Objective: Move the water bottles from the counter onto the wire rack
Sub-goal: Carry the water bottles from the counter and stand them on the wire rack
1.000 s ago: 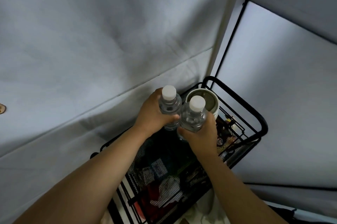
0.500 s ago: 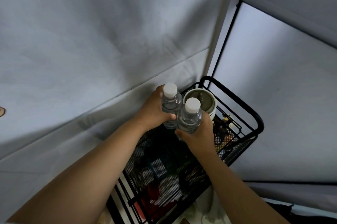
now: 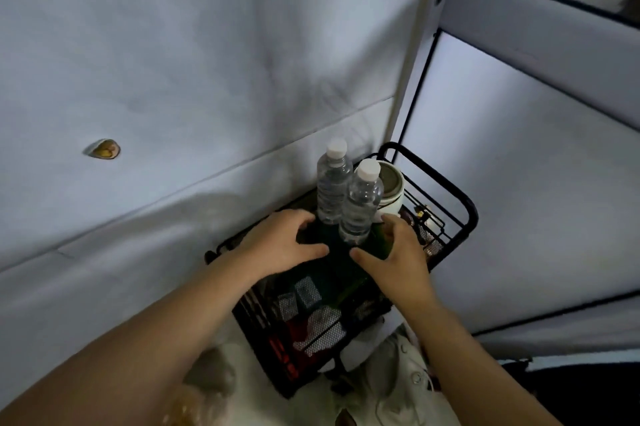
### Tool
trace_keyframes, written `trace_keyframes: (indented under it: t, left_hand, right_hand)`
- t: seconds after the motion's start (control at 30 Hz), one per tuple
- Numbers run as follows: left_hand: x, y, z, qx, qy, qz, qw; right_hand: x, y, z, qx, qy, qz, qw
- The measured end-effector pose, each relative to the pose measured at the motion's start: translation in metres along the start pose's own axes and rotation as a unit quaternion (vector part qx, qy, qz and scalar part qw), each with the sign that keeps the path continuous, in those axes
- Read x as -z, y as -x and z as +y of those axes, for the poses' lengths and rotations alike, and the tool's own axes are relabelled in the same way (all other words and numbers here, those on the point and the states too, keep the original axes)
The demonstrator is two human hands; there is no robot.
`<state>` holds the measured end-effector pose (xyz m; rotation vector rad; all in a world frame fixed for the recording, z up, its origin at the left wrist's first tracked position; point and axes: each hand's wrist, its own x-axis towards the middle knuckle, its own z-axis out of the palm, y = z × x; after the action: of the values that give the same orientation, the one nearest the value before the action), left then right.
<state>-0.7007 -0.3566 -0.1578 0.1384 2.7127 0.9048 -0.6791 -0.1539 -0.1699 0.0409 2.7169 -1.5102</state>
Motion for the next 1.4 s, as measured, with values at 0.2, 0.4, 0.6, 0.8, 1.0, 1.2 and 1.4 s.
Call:
trace_keyframes:
  t: [0.2,0.4,0.6,0.8,1.0,1.2,1.4]
  left_hand:
    - [0.006,0.103,0.001,-0.023,-0.113,0.045,0.992]
    - [-0.008,0.218,-0.017,0.083,-0.076,0.112,0.987]
    - [-0.058,0.357,-0.037,0.301,0.036,0.209,0.930]
    - [-0.128,0.492,0.006,0.493,0.090,0.313,0.807]
    - [-0.192,0.617,0.076,0.627,0.092,0.398,0.664]
    - [-0.265,0.717,0.141,0.708,0.110,0.459,0.526]
    - [-0.353,0.818,0.188,0.753,0.157,0.502,0.394]
  right_hand:
    - [0.002,0.071,-0.031,0.017,0.092,-0.064,0.994]
    - [-0.013,0.127,-0.062,0.128,0.185,-0.173,0.959]
    - [-0.053,0.177,-0.074,0.256,0.227,-0.309,0.887]
    - [-0.087,0.254,-0.080,0.390,0.196,-0.435,0.787]
    - [-0.108,0.371,-0.093,0.469,0.140,-0.539,0.686]
    - [-0.115,0.495,-0.100,0.534,0.124,-0.604,0.578]
    - [-0.118,0.648,-0.091,0.601,0.132,-0.640,0.459]
